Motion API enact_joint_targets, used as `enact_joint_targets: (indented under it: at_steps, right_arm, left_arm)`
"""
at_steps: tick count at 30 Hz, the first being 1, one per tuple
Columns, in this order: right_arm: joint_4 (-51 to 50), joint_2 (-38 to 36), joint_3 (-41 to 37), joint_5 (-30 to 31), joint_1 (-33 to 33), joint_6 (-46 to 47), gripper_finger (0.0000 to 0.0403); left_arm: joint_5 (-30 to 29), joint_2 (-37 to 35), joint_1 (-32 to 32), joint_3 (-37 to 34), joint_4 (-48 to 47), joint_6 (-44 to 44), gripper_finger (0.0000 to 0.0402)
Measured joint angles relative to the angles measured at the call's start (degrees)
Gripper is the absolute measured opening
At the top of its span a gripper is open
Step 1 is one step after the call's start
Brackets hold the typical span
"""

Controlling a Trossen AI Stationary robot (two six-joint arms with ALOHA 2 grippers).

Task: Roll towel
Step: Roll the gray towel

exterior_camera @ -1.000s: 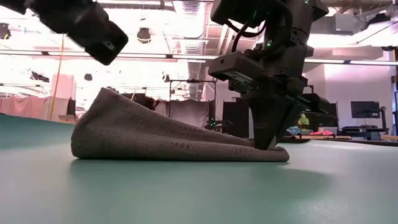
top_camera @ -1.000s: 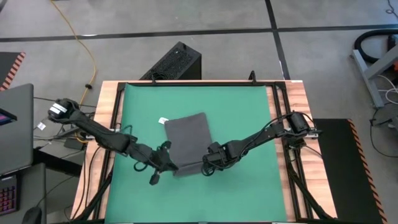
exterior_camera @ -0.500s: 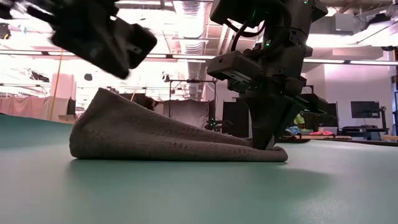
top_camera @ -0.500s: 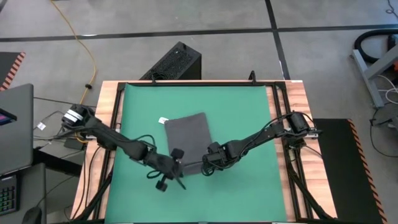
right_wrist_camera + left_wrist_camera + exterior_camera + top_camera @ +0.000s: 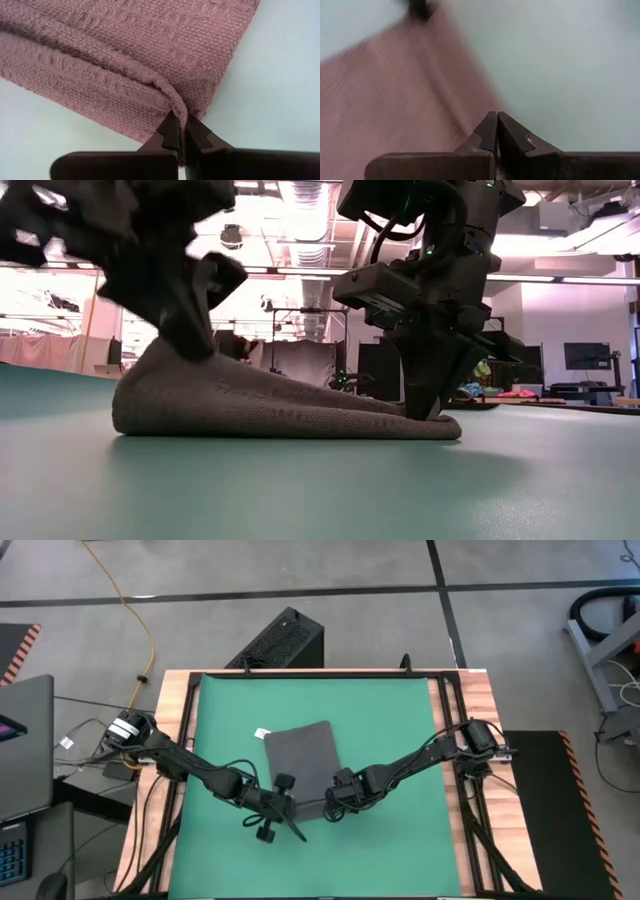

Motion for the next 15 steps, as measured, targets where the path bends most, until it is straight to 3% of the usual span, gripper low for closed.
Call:
enact_joint_targets:
  at_steps: [2,15]
  right_arm:
    - [0.0,0.0,0.0,0.0,0.0,0.0,0.0017]
    - [0.0,0.0,0.0,0.0,0.0,-0.9,0.0018]
  left_arm:
    - [-1.2,0.0,0.3,-0.2,-3.0,-1.1,0.0]
    - [-1.6,0.0,-0.7,-7.9,1.4,-12.5,0.0]
